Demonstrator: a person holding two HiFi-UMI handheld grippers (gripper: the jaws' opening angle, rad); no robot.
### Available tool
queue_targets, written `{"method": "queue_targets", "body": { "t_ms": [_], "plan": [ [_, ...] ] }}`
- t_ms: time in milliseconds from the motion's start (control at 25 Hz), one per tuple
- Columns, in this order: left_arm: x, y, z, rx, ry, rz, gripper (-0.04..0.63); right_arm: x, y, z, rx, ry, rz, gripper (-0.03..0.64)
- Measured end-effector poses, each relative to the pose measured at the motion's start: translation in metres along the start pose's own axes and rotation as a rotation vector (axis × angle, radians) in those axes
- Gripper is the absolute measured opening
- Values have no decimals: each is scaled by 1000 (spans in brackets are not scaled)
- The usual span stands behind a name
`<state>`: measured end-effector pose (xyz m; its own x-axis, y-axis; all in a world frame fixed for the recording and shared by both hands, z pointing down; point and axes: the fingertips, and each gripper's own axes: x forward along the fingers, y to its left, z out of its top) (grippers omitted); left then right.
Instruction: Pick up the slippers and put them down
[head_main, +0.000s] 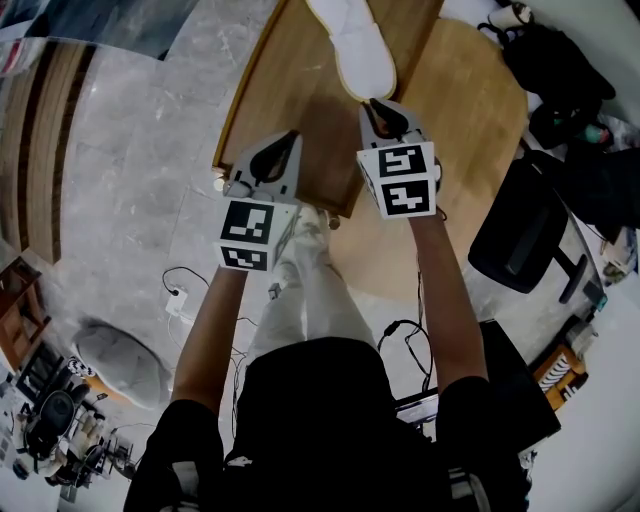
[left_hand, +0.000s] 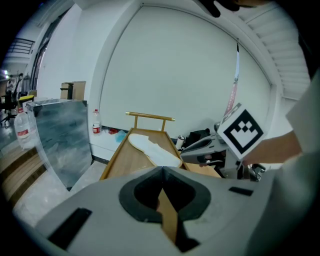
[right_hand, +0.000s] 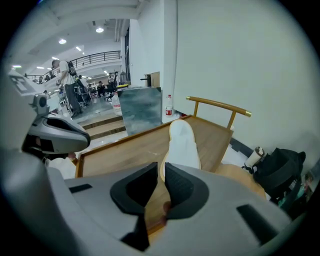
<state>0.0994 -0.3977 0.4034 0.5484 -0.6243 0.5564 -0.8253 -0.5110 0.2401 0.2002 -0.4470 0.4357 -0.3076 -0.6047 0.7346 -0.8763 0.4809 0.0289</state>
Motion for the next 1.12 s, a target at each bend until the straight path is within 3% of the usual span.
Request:
{"method": "queue_targets", "body": {
  "t_ms": [600, 1120],
  "plan": [
    [26, 33, 5, 1, -27, 46, 3, 55, -28, 7, -80, 42, -53, 171],
    [36, 48, -12, -22, -7, 67, 3, 92, -37, -9, -81, 121, -73, 227]
  ]
}}
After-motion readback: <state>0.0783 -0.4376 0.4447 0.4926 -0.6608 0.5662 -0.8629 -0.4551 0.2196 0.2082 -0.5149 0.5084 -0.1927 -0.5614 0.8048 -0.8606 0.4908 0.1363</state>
